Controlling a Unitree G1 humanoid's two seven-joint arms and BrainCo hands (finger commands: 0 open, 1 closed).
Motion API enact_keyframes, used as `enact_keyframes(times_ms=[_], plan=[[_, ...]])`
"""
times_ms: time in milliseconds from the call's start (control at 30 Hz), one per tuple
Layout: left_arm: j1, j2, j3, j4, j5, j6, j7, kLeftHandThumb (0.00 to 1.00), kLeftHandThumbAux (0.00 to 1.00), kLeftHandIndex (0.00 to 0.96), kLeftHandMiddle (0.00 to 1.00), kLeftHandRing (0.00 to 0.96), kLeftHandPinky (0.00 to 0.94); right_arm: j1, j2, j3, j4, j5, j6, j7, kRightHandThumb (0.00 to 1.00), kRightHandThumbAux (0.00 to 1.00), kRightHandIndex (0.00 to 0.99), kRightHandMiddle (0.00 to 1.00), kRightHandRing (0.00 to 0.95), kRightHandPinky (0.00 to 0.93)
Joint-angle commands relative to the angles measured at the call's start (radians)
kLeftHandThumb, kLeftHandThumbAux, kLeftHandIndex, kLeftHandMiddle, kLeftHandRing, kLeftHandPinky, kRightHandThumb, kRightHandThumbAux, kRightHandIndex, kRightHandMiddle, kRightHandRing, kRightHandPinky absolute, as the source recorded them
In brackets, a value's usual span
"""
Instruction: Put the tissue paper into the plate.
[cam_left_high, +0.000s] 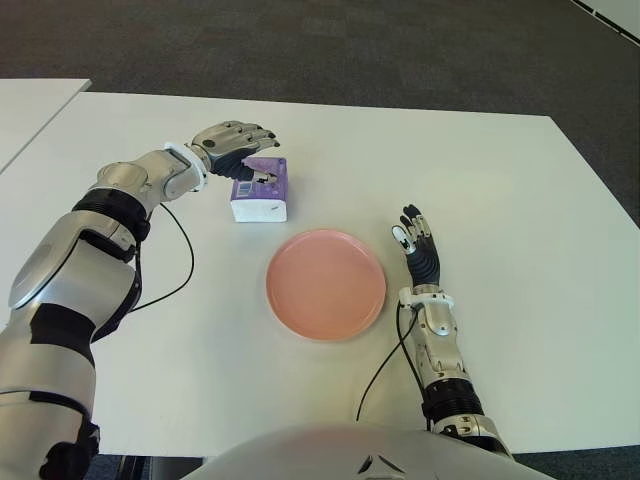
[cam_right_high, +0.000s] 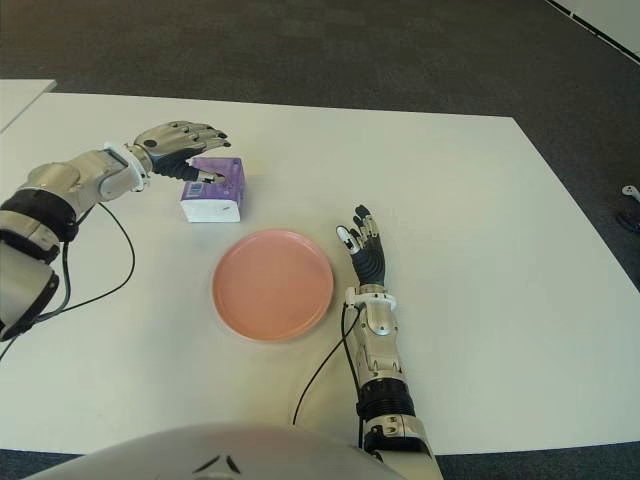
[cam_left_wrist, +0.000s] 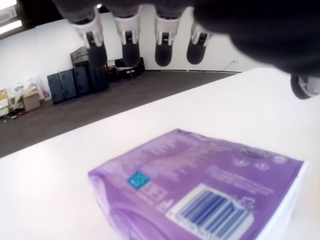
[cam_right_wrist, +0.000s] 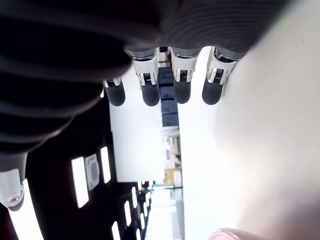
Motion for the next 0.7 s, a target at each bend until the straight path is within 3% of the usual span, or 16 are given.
enact_keyframes(times_ms=[33, 700], plan=[[0.01, 0.018, -0.009, -0.01, 0.008, -0.006, -0.029, 0.362, 0.103, 0.0, 0.0, 0.0, 0.0, 0.038, -0.002, -0.001, 0.038, -0.004, 0.04, -0.001, 0.391, 0.498, 0.0, 0.0, 0.0, 0.0], [0.023, 0.007, -0.112, 0.082, 0.112, 0.059, 0.112, 0.34, 0.081, 0.0, 0.0, 0.0, 0.0, 0.038, -0.005, 0.001, 0.037, 0.001, 0.044, 0.003, 0.394, 0.484, 0.0, 0.0, 0.0, 0.0]])
